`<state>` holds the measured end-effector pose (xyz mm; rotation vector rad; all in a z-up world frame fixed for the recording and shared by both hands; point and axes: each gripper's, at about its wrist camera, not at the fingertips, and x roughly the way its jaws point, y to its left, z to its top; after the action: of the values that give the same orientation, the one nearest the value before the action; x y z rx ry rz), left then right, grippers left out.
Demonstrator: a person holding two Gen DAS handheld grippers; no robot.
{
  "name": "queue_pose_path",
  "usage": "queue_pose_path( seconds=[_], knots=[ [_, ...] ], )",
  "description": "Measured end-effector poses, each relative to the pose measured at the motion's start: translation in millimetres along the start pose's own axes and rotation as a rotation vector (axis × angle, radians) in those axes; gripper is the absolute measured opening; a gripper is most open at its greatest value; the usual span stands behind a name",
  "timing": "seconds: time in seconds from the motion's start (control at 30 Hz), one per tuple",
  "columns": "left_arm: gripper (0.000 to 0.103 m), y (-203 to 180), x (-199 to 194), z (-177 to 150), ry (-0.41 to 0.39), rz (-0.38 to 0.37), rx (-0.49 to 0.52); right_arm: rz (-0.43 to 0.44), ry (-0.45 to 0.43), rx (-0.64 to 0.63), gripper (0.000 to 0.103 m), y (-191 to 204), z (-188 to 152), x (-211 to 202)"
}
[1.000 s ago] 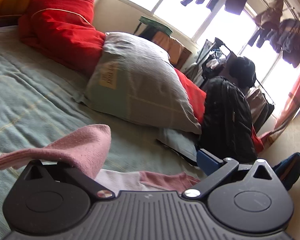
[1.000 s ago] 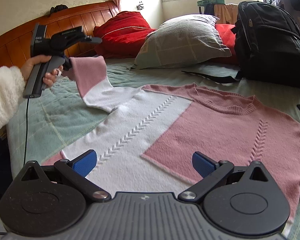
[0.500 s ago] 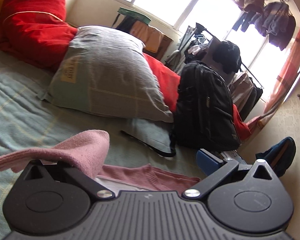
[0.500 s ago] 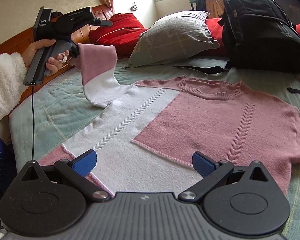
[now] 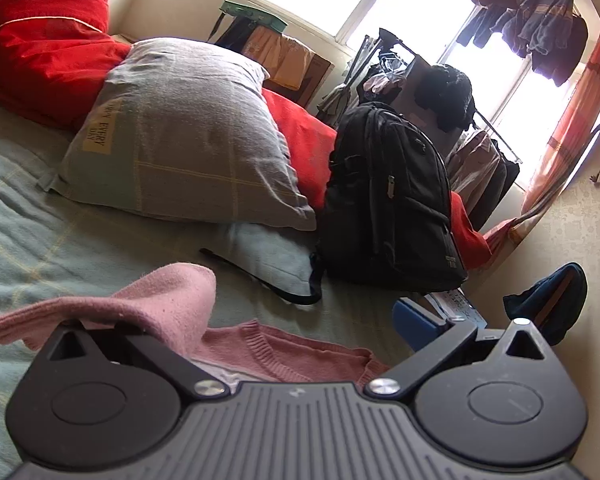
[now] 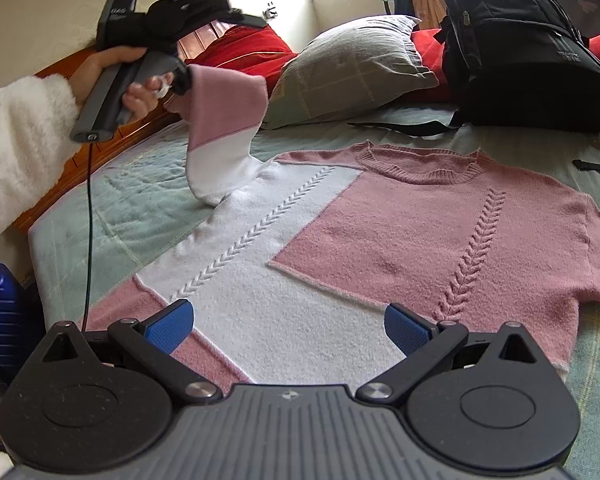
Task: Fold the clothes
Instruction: 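Lift the gripped pink cuff up off the bed with the left gripper, then carry the sleeve across the sweater body and open the left gripper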
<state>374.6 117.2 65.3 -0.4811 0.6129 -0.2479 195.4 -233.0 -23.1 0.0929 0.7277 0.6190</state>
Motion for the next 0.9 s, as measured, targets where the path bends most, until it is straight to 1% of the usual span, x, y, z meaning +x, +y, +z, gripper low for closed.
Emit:
queue_pose_path(
  seconds=[0.43,0.9],
  knots=[
    [0.102,-43.0,33.6,-5.0,0.036,-0.041,0.028,-0.009,-0.002,0.008,0.103,-2.7,-4.2,-7.6],
    [0.102,-81.2,66.6,-27.3,0.104,-0.097,0.071,-0.017,0.0,0.014,0.103,-3.3,-7.0,-11.1]
  ],
)
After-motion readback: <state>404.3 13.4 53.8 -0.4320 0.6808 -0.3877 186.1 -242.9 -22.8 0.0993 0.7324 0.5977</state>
